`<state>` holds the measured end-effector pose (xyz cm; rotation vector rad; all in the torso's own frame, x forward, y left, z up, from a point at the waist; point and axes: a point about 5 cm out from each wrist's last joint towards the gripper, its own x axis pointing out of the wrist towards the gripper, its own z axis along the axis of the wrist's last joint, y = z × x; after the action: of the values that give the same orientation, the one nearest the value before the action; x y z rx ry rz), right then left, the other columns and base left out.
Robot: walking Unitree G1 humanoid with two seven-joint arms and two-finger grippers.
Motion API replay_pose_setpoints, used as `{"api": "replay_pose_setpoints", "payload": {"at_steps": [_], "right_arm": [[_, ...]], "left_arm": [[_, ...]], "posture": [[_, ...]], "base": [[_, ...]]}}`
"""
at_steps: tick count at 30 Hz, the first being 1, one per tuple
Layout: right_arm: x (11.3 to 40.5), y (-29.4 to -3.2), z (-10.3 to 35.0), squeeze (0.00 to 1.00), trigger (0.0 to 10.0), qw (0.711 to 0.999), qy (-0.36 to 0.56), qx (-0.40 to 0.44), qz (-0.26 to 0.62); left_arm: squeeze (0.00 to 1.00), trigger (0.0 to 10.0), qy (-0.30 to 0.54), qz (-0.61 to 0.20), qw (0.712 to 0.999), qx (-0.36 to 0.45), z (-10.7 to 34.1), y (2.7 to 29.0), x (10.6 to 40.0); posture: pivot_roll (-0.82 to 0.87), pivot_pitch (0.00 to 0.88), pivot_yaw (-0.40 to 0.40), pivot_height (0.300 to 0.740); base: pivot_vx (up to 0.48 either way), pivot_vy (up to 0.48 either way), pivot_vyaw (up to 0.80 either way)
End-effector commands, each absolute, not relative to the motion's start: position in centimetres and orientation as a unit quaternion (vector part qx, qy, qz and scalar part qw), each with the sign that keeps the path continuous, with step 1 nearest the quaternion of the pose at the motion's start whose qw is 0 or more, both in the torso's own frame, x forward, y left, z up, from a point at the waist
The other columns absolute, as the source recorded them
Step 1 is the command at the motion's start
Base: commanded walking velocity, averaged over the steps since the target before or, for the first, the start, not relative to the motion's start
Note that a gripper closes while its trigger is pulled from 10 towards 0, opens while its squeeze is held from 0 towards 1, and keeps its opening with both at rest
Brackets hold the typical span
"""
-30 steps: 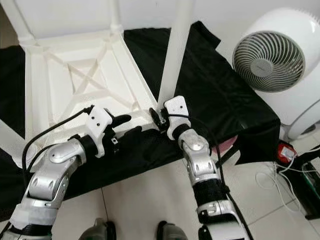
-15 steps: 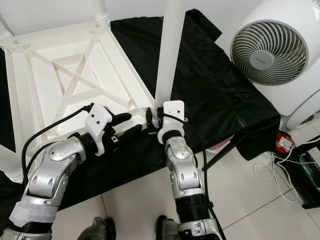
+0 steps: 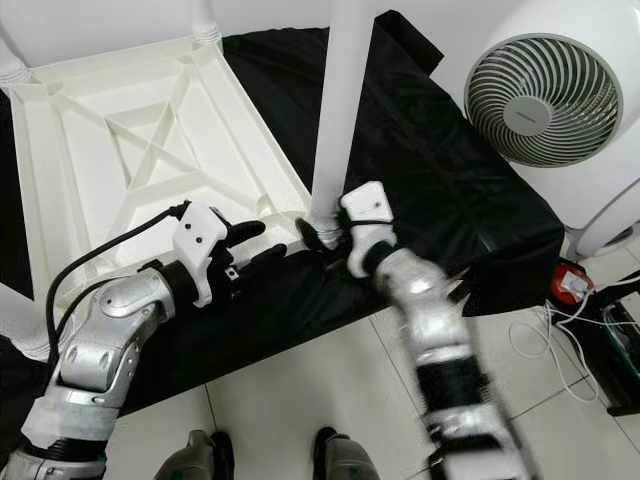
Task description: Building children table
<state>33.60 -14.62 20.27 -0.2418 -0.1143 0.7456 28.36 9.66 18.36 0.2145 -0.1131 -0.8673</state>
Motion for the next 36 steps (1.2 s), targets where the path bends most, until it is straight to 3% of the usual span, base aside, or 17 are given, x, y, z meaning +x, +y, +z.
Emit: {"api": "replay_pose_setpoints", "payload": {"at_steps": [1, 11, 20, 24, 25, 27, 28, 29, 30, 36], "right_arm": [[33.5, -15.1, 20.1, 0.00, 10.0, 0.910, -0.046, -0.109, 0.397], [35.4, -16.5, 20.6, 0.00, 10.0, 0.879, -0.039, -0.141, 0.453], [36.4, -15.9, 20.0, 0.00, 10.0, 0.864, -0.024, -0.164, 0.475], [37.1, -14.3, 18.7, 0.00, 10.0, 0.854, -0.008, -0.175, 0.489], [37.1, -14.1, 18.6, 0.00, 9.0, 0.855, -0.009, -0.176, 0.488], [37.2, -14.1, 18.5, 0.00, 9.0, 0.856, -0.009, -0.176, 0.486], [37.2, -14.0, 18.4, 0.00, 5.3, 0.856, -0.013, -0.178, 0.485], [37.4, -14.1, 18.4, 0.00, 4.4, 0.863, -0.017, -0.181, 0.472], [37.5, -14.2, 18.4, 0.00, 0.2, 0.865, -0.023, -0.190, 0.463], [37.5, -14.9, 18.2, 0.00, 0.0, 0.875, -0.031, -0.190, 0.445]], "left_arm": [[0.00, 10.0, -0.056, -0.401, 0.908, 0.105, 18.2, 9.8, 28.3], [0.00, 10.0, -0.048, -0.424, 0.898, 0.107, 17.8, 9.6, 27.6], [0.00, 10.0, -0.046, -0.432, 0.894, 0.107, 17.7, 9.4, 27.4], [0.00, 10.0, -0.053, -0.430, 0.894, 0.113, 18.1, 9.4, 27.6], [0.00, 10.0, -0.053, -0.430, 0.894, 0.113, 18.1, 9.4, 27.6], [0.00, 10.0, -0.053, -0.430, 0.894, 0.113, 18.1, 9.4, 27.6], [0.00, 10.0, -0.054, -0.430, 0.894, 0.113, 18.1, 9.4, 27.6], [0.00, 10.0, -0.054, -0.430, 0.894, 0.113, 18.1, 9.4, 27.5], [0.00, 10.0, -0.053, -0.430, 0.894, 0.112, 18.0, 9.4, 27.5], [0.00, 10.0, -0.051, -0.435, 0.892, 0.110, 17.9, 9.2, 27.5]], "posture": [[-0.02, 0.159, -0.030, 0.740], [-0.02, 0.127, -0.022, 0.740], [-0.01, 0.100, -0.017, 0.740], [0.00, 0.075, -0.018, 0.740], [0.00, 0.071, -0.021, 0.740], [0.00, 0.071, -0.021, 0.740], [0.00, 0.068, -0.022, 0.740], [0.00, 0.068, -0.022, 0.740], [0.00, 0.066, -0.021, 0.740], [-0.01, 0.065, -0.016, 0.740]], "base": [[0.000, 0.000, 0.00], [0.000, 0.000, 0.00], [0.000, 0.000, 0.00], [0.000, 0.000, 0.00], [0.000, 0.000, 0.00], [0.000, 0.000, 0.00], [0.000, 0.000, 0.00], [0.000, 0.000, 0.00], [0.000, 0.000, 0.00], [0.000, 0.000, 0.00]]}}
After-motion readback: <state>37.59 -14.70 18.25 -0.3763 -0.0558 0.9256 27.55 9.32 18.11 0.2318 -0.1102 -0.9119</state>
